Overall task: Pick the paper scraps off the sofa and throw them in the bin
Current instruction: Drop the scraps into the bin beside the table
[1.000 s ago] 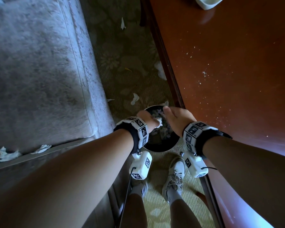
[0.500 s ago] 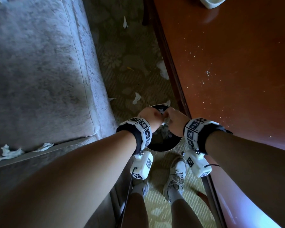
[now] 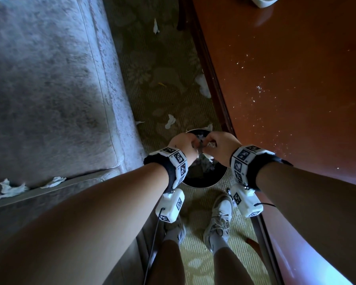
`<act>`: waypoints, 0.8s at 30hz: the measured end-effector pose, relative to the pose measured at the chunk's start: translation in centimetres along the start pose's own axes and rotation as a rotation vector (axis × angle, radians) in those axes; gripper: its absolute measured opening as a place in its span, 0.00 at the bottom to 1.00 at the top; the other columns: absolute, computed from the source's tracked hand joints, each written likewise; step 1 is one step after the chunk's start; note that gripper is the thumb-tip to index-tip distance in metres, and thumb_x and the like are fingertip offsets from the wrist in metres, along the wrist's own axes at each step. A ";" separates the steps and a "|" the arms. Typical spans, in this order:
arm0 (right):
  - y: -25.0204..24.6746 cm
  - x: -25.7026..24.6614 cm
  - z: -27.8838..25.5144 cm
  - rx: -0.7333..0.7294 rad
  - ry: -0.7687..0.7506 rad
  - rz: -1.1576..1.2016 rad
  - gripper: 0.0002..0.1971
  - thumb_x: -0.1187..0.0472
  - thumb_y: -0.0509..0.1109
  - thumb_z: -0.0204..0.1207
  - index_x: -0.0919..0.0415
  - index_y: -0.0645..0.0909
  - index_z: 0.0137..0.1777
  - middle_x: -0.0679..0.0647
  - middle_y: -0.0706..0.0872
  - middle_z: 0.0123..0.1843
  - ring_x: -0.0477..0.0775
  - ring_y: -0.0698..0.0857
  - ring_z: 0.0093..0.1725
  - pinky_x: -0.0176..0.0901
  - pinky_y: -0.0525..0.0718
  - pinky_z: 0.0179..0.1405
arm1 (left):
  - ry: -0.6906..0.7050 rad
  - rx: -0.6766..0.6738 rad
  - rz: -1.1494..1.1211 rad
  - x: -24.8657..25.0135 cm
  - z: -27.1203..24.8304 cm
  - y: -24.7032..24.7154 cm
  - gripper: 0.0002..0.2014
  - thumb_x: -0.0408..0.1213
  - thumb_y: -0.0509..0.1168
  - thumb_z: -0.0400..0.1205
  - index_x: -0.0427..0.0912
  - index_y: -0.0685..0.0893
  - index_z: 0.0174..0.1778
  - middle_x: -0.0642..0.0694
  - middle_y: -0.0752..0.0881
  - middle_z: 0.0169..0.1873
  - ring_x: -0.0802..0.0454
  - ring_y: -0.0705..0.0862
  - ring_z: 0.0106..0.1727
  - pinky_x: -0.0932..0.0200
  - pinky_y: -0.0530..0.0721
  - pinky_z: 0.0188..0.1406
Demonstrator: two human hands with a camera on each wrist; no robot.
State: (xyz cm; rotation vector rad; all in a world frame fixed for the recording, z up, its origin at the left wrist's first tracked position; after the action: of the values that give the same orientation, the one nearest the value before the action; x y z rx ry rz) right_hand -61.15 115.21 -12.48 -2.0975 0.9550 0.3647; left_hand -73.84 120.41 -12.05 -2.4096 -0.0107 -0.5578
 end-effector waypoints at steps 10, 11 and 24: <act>0.0 0.8 0.4 0.013 0.018 -0.002 0.04 0.55 0.69 0.79 0.50 0.82 0.51 0.47 0.82 0.46 0.50 0.82 0.44 0.39 0.78 0.37 | -0.030 0.021 -0.027 0.5 0.2 -0.2 0.14 0.41 0.63 0.82 0.36 0.90 0.49 0.40 0.90 0.47 0.41 0.86 0.51 0.52 0.83 0.51; -0.1 0.9 0.4 0.012 0.019 0.000 0.04 0.56 0.69 0.79 0.50 0.82 0.52 0.47 0.82 0.48 0.50 0.82 0.46 0.39 0.78 0.39 | -0.039 0.034 -0.036 0.5 0.3 -0.2 0.14 0.41 0.63 0.82 0.36 0.90 0.49 0.40 0.89 0.46 0.42 0.86 0.51 0.52 0.83 0.50; -0.2 0.5 0.6 0.020 0.038 0.081 0.09 0.53 0.69 0.78 0.47 0.83 0.36 0.46 0.90 0.41 0.48 0.88 0.44 0.49 0.88 0.51 | -0.023 0.098 -0.199 0.1 -0.1 0.2 0.08 0.37 0.67 0.79 0.40 0.92 0.44 0.43 0.90 0.44 0.46 0.86 0.48 0.55 0.83 0.47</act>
State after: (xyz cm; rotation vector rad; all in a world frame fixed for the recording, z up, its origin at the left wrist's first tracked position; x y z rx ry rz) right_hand -60.68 115.53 -13.05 -2.0583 1.0639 0.3565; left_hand -73.80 120.15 -12.08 -2.3334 -0.2840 -0.6058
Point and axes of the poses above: each hand's wrist, its own z-axis towards the middle knuckle, its own y-axis out of the palm, x = y × z, the point moved 1 cm from there along z, towards the middle knuckle
